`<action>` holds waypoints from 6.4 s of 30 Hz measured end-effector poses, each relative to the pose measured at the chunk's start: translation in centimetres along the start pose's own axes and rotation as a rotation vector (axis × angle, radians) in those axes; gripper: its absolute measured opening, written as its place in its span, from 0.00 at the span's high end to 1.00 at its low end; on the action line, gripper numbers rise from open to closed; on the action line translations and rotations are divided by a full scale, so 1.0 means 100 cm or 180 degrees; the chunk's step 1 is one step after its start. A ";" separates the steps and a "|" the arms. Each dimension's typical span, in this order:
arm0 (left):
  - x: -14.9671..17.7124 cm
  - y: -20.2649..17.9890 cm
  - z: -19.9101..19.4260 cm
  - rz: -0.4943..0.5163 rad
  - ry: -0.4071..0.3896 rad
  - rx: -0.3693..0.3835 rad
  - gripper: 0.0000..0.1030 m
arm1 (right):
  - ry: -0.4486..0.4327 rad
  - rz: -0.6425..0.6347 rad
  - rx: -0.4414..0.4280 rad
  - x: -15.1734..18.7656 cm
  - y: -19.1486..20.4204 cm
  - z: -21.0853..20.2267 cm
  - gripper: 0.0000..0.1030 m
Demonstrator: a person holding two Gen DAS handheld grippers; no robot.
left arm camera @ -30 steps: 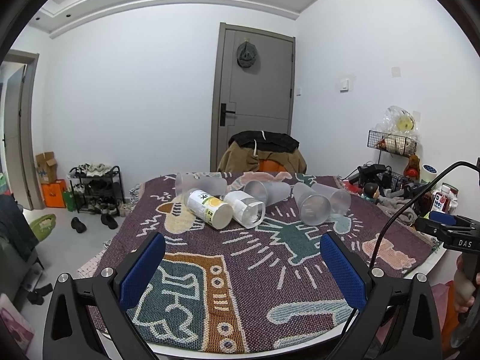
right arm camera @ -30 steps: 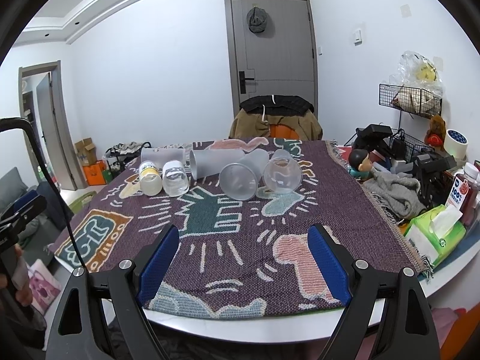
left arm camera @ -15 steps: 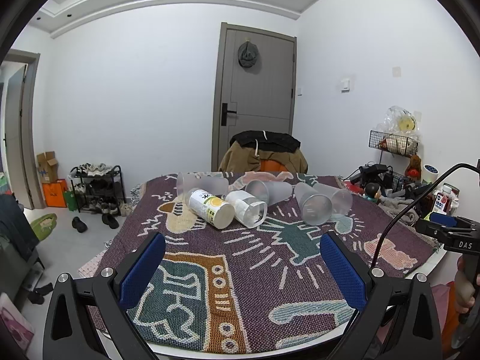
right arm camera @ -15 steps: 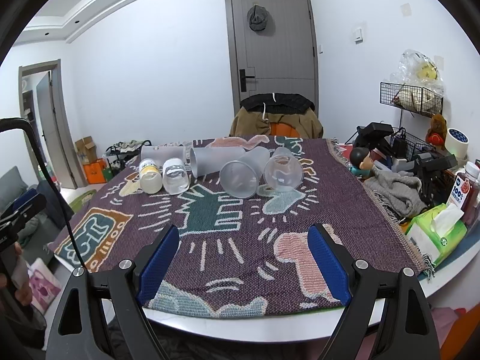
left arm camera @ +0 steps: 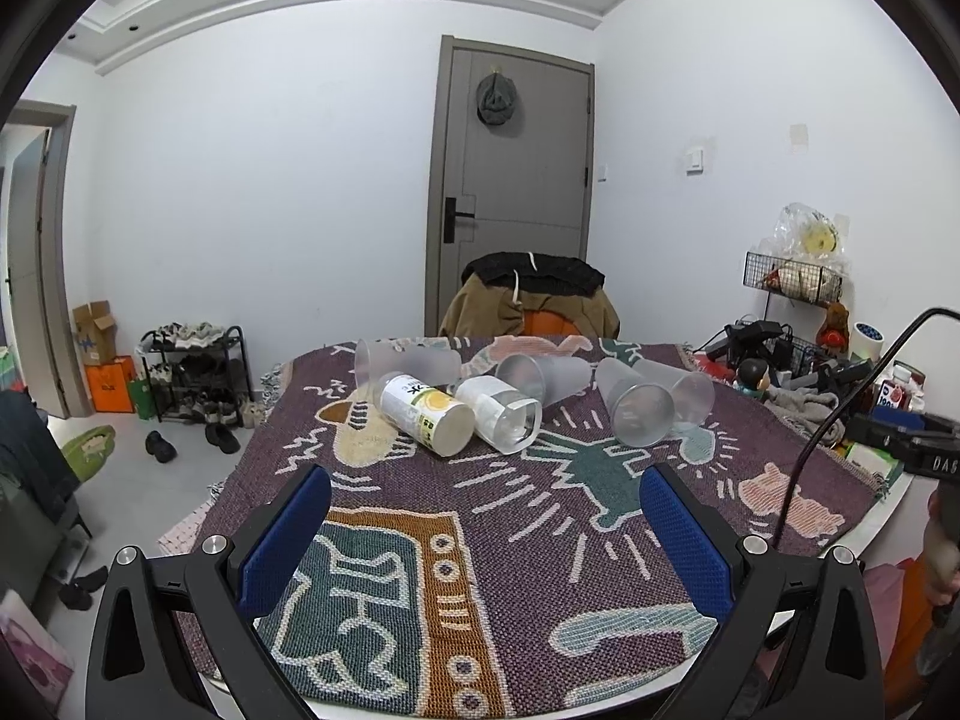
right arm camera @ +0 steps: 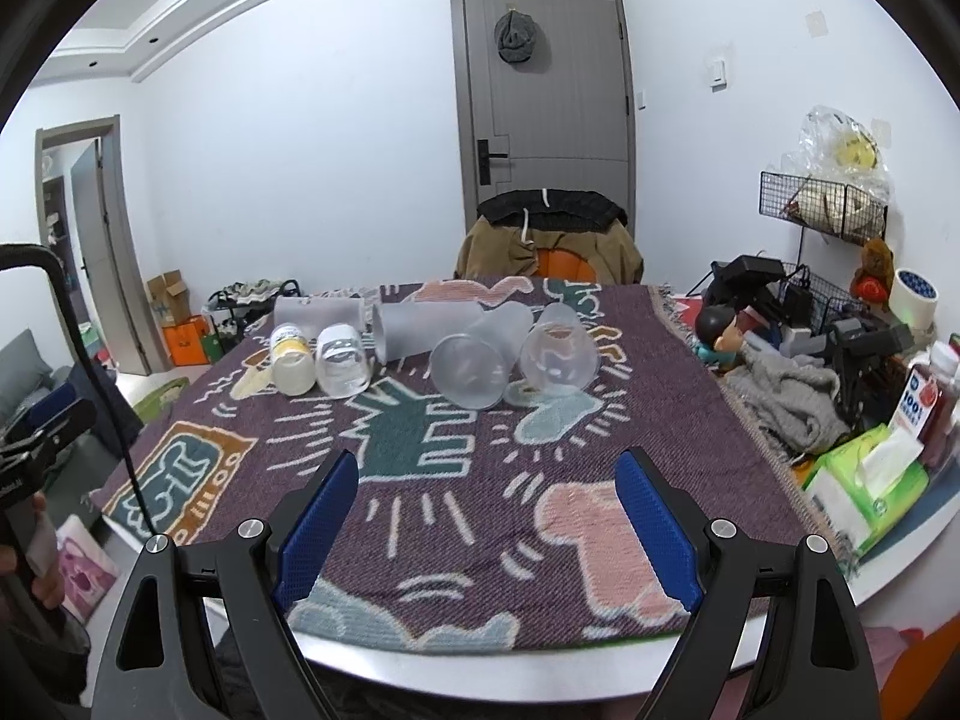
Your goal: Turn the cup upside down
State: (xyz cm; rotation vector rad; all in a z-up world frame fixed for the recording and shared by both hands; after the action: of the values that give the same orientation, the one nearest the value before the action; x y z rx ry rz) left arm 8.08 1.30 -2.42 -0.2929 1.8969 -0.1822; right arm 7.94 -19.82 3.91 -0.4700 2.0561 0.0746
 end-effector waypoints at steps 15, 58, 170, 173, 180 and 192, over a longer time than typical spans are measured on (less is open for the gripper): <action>-0.029 -0.008 0.050 0.0179 0.0321 0.0022 0.00 | 0.0249 0.0108 -0.0148 -0.050 -0.039 0.054 0.15; -0.051 0.007 0.205 -0.0130 0.1028 -0.0190 0.00 | 0.2186 0.0686 -0.0300 -0.058 -0.120 0.333 0.15; -0.024 -0.012 0.149 0.0104 0.2006 0.0054 0.01 | 0.1084 0.1247 -0.1122 0.014 0.012 0.135 0.09; -0.020 -0.023 0.158 -0.0028 0.2168 0.0148 0.03 | 0.1023 0.1214 -0.1046 0.017 -0.001 0.129 0.09; -0.009 -0.045 0.177 -0.0110 0.2430 0.0172 0.05 | 0.0899 0.1187 -0.0906 0.030 -0.028 0.116 0.09; 0.037 -0.081 0.214 -0.0113 0.3035 0.0116 0.09 | 0.0709 0.1083 -0.0646 0.046 -0.056 0.111 0.09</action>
State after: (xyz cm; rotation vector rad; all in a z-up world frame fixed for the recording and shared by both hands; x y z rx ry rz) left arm 27.98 -7.13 -10.85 -0.2290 2.8254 -0.4347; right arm 17.04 -23.66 -4.89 -0.2545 2.3432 0.4558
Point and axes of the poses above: each gripper's, at about its wrist camera, not at the fingertips, and z roughly the way its jaws point, y to its left, x to its underside, the point moved 7 cm from there along z, roughly the way its jaws point, and after that the axes turned 13 degrees about -z, right-handed, at the moved point
